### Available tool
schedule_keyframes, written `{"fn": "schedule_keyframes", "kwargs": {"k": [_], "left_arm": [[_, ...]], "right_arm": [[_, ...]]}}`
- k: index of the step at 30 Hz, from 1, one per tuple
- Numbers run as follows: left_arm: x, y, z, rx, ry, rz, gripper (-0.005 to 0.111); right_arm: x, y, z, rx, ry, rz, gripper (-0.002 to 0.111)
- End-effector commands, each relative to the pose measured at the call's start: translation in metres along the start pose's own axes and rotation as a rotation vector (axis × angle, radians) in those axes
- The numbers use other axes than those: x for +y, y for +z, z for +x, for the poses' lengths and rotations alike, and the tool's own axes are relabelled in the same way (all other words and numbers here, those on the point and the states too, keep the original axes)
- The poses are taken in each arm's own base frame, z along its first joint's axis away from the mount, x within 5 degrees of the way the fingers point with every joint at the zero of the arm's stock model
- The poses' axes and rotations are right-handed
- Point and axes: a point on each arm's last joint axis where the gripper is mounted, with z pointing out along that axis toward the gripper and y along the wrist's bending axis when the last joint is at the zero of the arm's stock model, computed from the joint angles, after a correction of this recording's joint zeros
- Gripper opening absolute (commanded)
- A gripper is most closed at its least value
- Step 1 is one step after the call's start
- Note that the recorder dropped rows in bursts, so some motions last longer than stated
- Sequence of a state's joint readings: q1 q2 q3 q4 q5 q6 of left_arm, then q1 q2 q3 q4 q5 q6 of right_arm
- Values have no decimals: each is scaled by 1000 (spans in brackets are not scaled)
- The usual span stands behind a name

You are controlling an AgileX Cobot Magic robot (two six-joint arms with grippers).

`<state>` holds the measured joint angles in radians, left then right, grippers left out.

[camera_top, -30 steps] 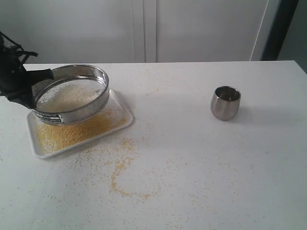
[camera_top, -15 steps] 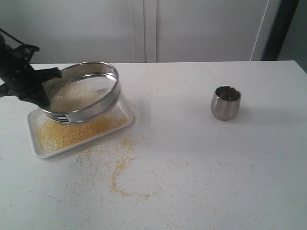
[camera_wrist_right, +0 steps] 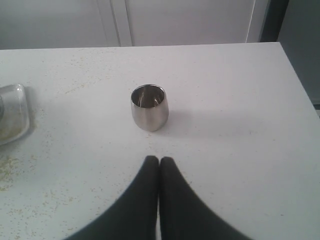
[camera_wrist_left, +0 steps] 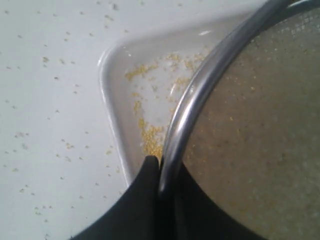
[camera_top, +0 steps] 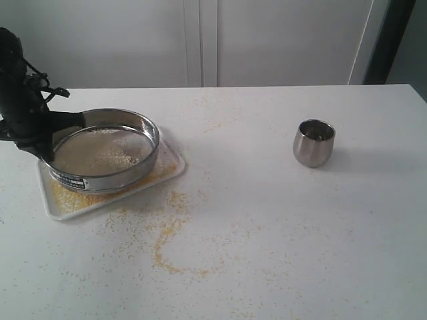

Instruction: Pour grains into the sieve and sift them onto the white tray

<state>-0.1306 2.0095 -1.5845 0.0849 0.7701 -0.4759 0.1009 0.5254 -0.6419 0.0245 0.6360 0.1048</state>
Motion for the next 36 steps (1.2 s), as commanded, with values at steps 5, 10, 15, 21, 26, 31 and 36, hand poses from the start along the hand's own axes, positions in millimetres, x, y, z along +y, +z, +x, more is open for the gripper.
{"fn": "schedule_keyframes", "kwargs": {"k": [5,10,15,21,26,31,36], "left_arm": [[12,-15,-1,50,-63,181,0],[33,-15,-5,36,-141,85,0],[-2,-14,7,1,85,201,0],[53,-11,-1,-10,-228,-52,0],[6,-6,4,-49,27,225,0],[30,-3,1,-34,-129,101,0],[-1,-1,13,-10,1,198,0]], "right_arm": [[-1,0,0,-10,6,4,0],[-1,0,0,-10,6,4,0],[-1,0,0,-10,6,4,0],[-1,0,0,-10,6,4,0],[-1,0,0,-10,6,4,0],[-1,0,0,-10,6,4,0],[-1,0,0,-10,6,4,0]]}}
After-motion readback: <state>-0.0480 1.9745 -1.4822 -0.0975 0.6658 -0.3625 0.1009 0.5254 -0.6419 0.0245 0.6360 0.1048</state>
